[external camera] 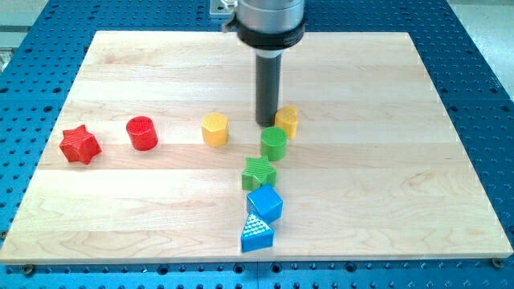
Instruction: Slide the heart horizontally to the hexagon
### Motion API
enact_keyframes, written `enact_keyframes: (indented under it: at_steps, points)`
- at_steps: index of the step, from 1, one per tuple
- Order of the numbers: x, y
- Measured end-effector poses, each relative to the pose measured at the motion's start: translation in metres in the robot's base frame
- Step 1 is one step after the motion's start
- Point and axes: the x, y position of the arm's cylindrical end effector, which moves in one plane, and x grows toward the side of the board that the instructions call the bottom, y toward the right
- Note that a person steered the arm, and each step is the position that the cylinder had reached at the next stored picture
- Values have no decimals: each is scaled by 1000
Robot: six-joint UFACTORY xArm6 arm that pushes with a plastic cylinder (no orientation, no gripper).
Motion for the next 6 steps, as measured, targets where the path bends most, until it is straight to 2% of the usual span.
enact_keyframes:
  at_steps: [1, 2, 3, 4, 6]
  points:
    - [-6, 61]
    - [12, 106]
    - [29, 119]
    - [31, 115]
    - [7, 53]
